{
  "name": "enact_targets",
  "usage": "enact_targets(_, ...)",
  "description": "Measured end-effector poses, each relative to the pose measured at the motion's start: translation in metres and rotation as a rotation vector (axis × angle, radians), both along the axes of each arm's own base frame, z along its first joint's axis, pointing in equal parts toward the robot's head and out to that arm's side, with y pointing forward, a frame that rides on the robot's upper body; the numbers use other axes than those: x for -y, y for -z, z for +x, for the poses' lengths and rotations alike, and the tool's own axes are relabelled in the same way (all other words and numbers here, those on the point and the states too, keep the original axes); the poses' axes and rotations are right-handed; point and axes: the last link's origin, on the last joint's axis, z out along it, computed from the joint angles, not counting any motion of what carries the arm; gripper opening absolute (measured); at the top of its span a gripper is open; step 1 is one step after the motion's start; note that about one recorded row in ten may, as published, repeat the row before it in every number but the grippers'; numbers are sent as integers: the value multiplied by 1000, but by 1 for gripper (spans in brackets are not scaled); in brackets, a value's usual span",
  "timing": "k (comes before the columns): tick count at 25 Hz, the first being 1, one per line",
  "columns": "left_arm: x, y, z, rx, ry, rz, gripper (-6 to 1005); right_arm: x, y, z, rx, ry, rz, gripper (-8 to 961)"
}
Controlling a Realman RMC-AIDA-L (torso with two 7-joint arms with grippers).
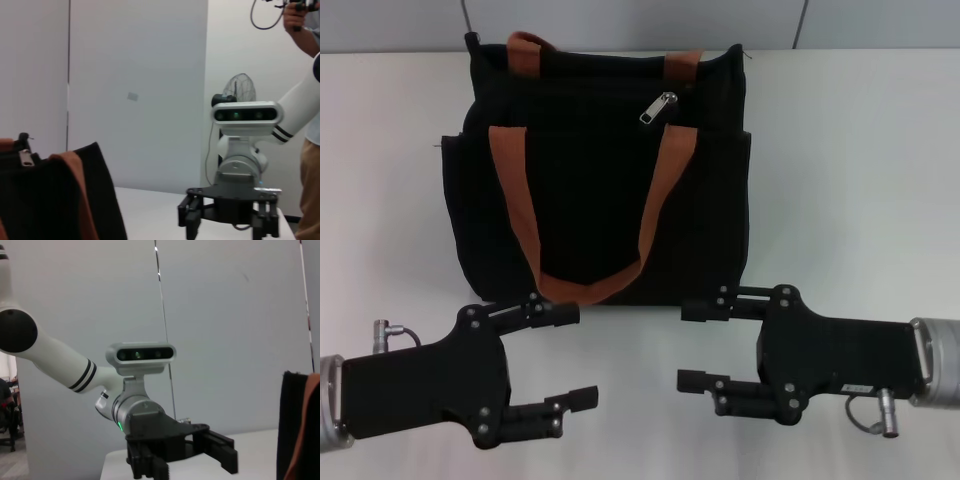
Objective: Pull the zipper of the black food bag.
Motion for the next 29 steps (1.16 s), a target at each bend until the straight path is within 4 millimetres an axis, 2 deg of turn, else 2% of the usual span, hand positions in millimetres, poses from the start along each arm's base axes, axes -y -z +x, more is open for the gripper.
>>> enact_targets(9, -5, 2, 0, -9, -13, 21, 782, -10, -1, -9, -87, 46, 87, 636)
enact_targets(22, -8, 2, 2, -9, -4, 21, 782, -10, 4, -6, -76, 80, 82, 636)
enact_targets(29, -7, 2, 3, -2, 2, 16, 782, -14, 5, -13, -112, 98, 85, 636)
